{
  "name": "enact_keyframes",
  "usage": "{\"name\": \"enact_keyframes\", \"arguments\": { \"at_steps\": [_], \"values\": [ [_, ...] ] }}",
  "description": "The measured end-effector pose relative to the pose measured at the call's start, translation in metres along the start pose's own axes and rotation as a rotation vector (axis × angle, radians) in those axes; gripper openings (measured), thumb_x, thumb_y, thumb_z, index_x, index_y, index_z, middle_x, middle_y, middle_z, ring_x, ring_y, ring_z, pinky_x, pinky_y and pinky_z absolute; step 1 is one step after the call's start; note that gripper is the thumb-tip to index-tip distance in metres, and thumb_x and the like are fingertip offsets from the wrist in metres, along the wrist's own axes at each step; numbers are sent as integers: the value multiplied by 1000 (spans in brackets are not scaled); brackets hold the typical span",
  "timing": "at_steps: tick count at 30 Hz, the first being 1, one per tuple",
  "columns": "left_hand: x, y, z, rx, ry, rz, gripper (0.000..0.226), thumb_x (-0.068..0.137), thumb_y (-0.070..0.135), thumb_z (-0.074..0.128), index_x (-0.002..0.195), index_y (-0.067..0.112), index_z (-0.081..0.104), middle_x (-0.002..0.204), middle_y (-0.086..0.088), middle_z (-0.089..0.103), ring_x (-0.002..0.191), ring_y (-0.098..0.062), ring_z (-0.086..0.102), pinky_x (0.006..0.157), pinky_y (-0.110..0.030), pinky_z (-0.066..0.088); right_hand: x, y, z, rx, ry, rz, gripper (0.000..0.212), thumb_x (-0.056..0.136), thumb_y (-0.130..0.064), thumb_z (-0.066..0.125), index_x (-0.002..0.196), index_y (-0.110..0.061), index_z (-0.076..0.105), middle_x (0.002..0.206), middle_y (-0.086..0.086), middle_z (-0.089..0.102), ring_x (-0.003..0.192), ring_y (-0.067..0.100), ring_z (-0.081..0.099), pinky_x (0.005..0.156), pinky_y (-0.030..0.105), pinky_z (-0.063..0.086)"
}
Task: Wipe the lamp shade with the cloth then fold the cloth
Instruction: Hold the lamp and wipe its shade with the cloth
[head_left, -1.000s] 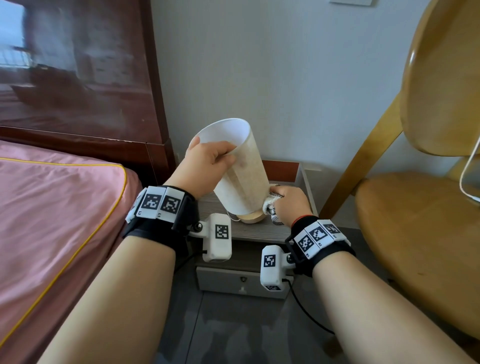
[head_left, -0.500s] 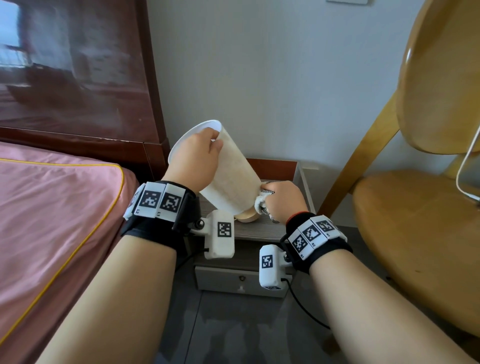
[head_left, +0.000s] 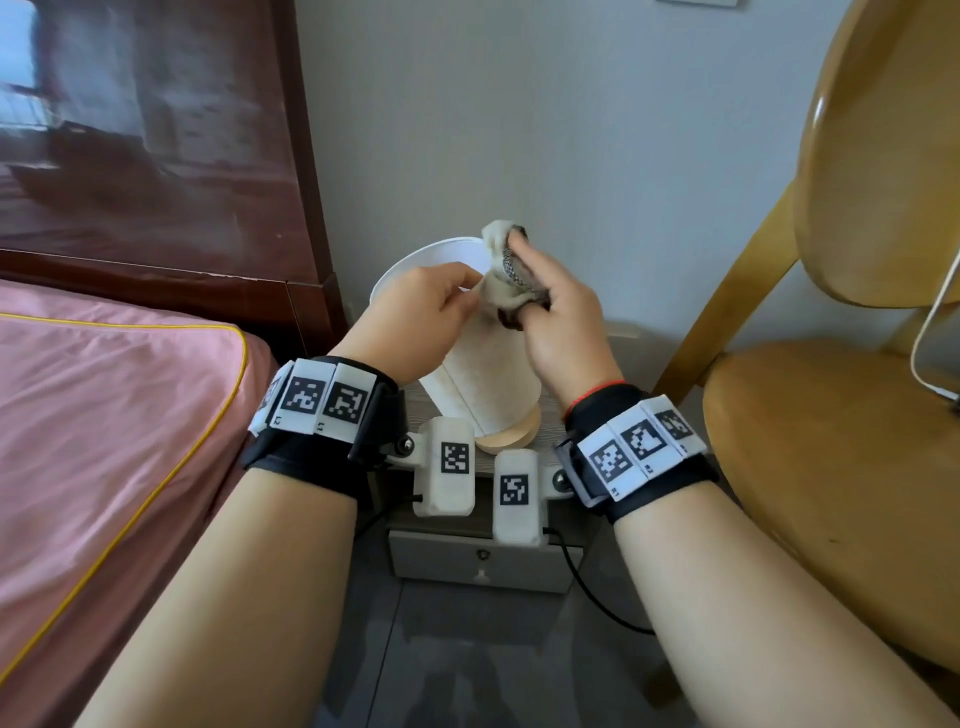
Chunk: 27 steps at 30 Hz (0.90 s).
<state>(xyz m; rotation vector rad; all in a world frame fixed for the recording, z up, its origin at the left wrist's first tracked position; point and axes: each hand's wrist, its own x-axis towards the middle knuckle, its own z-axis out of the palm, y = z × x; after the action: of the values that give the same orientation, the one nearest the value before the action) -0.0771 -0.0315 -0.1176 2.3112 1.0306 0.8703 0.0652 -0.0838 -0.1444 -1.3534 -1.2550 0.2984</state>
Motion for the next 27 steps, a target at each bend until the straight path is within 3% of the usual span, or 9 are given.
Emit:
{"name": "enact_keyframes", "arguments": {
  "at_steps": [7,12,19,21,23,25,27],
  "values": [
    [-4,-8,-12,-11,13,-65,22,97,17,46,107,17,65,56,6,43,35,0,40,38,-9,31,-23,48,2,-166,-91,216,58,88,8,40,135,-23,53,137,-3,56,130,13,48,107,22,34],
    [-2,-9,-10,19,18,-116,19,95,18,45,103,19,62,64,6,47,52,-9,40,49,-21,32,-27,76,-15,-707,-232,166,51,91,-3,41,136,-25,50,117,7,66,108,28,60,86,30,46],
    [-1,-1,-5,31,79,-132,18,88,15,46,90,7,62,64,0,47,55,-15,38,52,-26,32,-11,66,-23,-924,-425,365,50,91,-3,45,138,-17,49,129,12,59,115,31,57,97,38,47],
    [-1,-2,-6,2,81,-138,17,86,14,47,86,6,62,62,0,44,53,-14,37,50,-26,31,-6,60,-26,-851,-323,413,43,90,-2,44,130,-11,58,125,15,62,112,33,59,97,41,48],
    [-1,-4,-5,-21,70,-144,16,84,15,49,81,4,60,60,0,41,52,-14,35,50,-26,30,-6,56,-28,-630,-98,380,47,89,3,41,127,-16,60,127,13,62,115,31,58,99,39,46],
    [-1,-4,-4,-33,61,-135,20,86,18,51,73,4,56,57,2,37,52,-14,33,51,-26,29,-5,46,-28,-438,57,217,55,86,7,40,129,-22,60,130,7,60,119,25,55,100,29,42],
    [-1,-3,-2,-25,57,-99,38,91,29,50,58,12,40,53,5,30,50,-14,29,52,-28,27,-2,34,-23,-305,66,56,58,82,8,41,127,-22,61,129,4,61,119,18,55,100,24,41]
  ]
}}
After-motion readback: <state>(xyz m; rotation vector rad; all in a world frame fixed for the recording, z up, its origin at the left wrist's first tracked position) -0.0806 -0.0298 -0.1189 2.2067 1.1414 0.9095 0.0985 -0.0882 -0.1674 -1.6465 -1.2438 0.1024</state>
